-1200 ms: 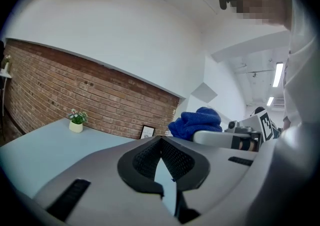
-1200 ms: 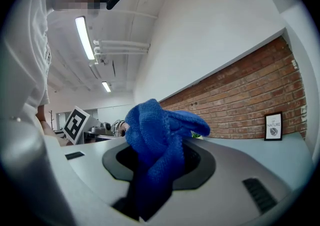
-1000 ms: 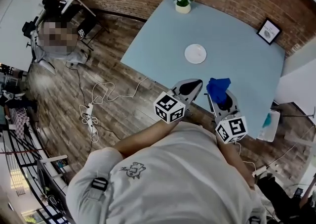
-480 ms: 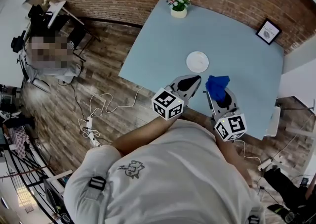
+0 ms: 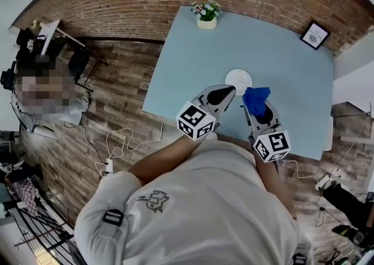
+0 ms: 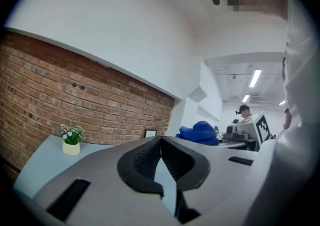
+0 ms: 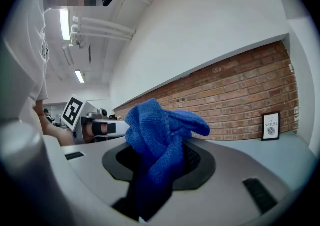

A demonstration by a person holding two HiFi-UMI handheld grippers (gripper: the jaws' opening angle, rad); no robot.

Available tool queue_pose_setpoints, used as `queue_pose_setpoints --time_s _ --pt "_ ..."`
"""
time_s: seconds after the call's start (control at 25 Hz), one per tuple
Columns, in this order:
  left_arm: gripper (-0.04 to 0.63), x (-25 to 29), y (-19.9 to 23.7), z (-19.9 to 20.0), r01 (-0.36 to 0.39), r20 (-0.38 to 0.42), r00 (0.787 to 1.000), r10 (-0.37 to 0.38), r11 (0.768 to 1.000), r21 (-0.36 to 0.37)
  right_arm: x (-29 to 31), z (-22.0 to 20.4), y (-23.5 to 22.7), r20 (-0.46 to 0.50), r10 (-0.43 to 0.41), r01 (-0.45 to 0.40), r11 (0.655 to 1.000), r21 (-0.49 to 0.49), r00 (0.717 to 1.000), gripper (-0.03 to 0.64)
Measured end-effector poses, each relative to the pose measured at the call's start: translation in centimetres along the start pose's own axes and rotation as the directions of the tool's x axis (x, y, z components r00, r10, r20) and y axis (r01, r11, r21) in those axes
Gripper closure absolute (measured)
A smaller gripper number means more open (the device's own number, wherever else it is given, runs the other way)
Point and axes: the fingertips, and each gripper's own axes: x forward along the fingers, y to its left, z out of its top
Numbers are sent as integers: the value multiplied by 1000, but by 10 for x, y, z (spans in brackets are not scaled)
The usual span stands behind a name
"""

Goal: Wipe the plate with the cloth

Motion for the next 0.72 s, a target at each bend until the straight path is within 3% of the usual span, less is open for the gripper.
queue_pose_setpoints --time_s 0.36,0.56,0.72 --pt "587 19 42 -23 -5 -37 999 4 999 -41 6 -27 -33 -79 -90 90 996 1 993 480" --pt "586 46 68 -49 -27 -96 995 25 999 -27 35 -53 -63 -135 -55 57 998 11 989 480" --pt "586 64 75 -84 -50 -181 983 40 998 -48 49 -75 -77 -209 -24 16 999 -41 978 480"
